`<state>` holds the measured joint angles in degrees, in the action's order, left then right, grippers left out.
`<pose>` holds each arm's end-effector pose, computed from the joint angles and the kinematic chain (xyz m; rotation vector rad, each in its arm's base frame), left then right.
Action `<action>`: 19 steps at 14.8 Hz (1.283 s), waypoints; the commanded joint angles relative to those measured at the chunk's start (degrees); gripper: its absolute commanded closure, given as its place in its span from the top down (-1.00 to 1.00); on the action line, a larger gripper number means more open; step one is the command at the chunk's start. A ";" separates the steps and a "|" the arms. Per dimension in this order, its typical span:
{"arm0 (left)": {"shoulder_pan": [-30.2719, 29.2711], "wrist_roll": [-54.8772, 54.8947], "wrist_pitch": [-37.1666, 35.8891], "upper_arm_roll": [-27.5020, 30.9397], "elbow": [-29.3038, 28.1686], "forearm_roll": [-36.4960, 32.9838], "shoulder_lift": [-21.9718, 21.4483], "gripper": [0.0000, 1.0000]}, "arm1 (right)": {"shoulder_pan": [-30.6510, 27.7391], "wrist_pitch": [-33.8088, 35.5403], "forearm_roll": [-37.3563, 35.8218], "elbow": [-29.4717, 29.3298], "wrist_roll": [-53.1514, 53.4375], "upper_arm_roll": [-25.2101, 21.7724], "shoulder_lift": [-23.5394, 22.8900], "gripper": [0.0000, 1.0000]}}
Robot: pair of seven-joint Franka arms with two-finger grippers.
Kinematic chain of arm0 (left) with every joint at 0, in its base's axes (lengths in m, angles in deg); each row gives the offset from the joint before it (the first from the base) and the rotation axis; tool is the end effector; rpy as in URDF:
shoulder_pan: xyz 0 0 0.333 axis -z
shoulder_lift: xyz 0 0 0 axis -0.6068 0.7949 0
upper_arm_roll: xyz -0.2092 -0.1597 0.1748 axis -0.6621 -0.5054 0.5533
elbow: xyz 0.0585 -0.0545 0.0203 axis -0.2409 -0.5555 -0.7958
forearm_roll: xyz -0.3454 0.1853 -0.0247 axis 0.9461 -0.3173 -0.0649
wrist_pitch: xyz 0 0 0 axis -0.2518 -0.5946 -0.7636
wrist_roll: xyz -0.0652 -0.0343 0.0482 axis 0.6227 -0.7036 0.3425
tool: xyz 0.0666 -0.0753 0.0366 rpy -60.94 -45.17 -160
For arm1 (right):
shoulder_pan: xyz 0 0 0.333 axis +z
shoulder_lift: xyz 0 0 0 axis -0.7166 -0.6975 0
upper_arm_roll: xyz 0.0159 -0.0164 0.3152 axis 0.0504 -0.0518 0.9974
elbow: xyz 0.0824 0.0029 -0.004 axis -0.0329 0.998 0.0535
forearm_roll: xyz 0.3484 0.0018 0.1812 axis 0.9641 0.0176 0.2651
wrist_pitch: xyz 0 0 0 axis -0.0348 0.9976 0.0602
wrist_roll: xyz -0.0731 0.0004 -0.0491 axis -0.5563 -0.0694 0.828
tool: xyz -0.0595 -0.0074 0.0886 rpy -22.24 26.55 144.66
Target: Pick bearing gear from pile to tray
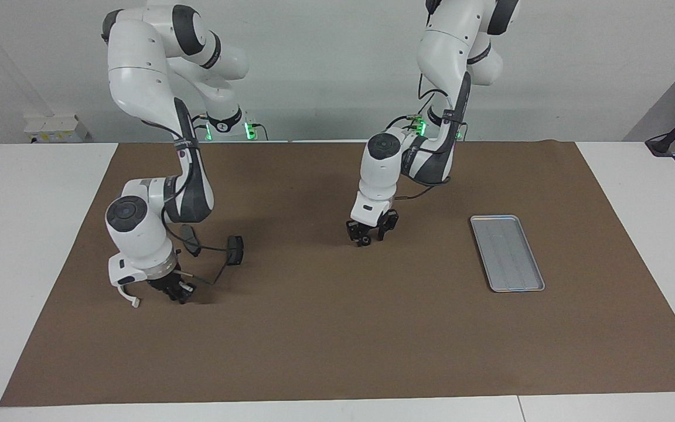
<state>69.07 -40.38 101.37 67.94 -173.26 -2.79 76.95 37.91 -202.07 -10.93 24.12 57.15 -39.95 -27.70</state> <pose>0.4988 -0.3672 0.2952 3.0787 0.3608 0.1458 0.6844 -0.0160 0.2884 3.0314 -0.5587 0.1104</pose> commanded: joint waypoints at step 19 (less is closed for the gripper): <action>-35.93 58.50 -16.43 0.58 -7.33 4.97 -19.91 -1.00 | 23.84 26.23 7.98 -13.69 36.72 5.49 9.44 -1.00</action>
<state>33.24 17.49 76.33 69.26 -170.30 1.36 61.93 59.91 -171.21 -3.98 8.15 87.95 -34.63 -17.63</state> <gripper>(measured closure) 0.652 0.762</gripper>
